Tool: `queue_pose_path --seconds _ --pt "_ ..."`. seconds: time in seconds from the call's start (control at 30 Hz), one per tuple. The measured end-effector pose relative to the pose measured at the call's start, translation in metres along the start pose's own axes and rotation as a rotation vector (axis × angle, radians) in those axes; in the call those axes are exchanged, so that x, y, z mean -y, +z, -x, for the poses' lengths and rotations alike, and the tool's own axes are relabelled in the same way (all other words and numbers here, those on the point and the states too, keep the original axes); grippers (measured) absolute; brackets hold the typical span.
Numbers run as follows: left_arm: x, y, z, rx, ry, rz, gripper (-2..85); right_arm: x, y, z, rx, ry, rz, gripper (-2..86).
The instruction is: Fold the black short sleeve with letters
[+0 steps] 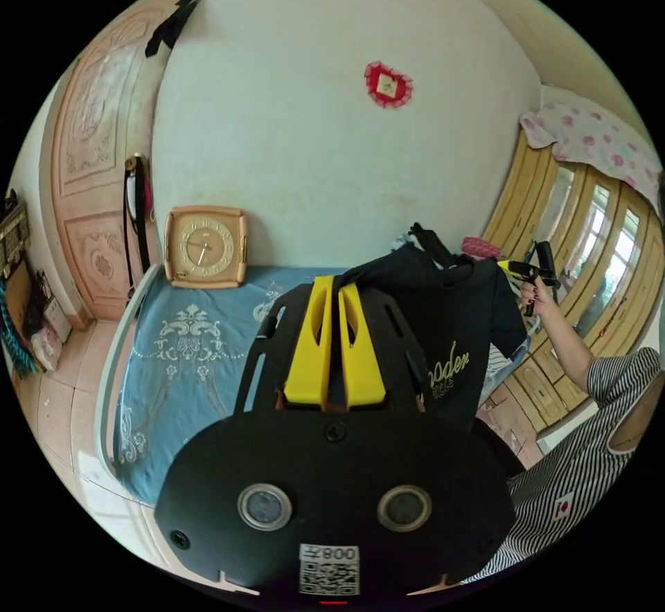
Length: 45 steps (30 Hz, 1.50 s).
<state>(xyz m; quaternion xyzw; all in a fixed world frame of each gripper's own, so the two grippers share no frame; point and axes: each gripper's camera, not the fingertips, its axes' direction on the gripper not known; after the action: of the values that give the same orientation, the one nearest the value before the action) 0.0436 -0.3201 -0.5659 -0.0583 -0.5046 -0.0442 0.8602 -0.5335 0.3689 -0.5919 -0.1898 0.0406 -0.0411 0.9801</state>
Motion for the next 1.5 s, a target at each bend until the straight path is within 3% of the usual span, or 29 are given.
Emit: queue_pose_path --seconds 0.27,0.43,0.63,0.93,1.13,1.5 --pt "0.021 0.208 0.132 0.072 -0.230 0.298 4.0 0.000 0.220 -0.184 -0.157 0.323 0.218 0.3" --pt "-0.008 0.280 0.195 0.067 -0.322 0.446 7.7 -0.055 0.291 -0.234 -0.167 0.461 0.217 0.7" --pt "-0.048 0.277 0.252 0.075 -0.327 0.449 8.6 -0.143 0.368 -0.197 -0.195 0.357 0.336 4.7" --pt "-0.094 0.280 0.330 0.135 -0.455 0.502 9.8 -0.199 0.507 -0.096 -0.429 0.068 0.503 9.1" --pt "-0.087 0.315 0.367 0.138 -0.474 0.521 10.1 -0.219 0.578 -0.080 -0.523 0.048 0.554 8.7" --pt "-0.078 0.334 0.400 -0.023 -0.437 0.373 10.8 -0.261 0.635 -0.074 -0.573 0.072 0.605 4.5"
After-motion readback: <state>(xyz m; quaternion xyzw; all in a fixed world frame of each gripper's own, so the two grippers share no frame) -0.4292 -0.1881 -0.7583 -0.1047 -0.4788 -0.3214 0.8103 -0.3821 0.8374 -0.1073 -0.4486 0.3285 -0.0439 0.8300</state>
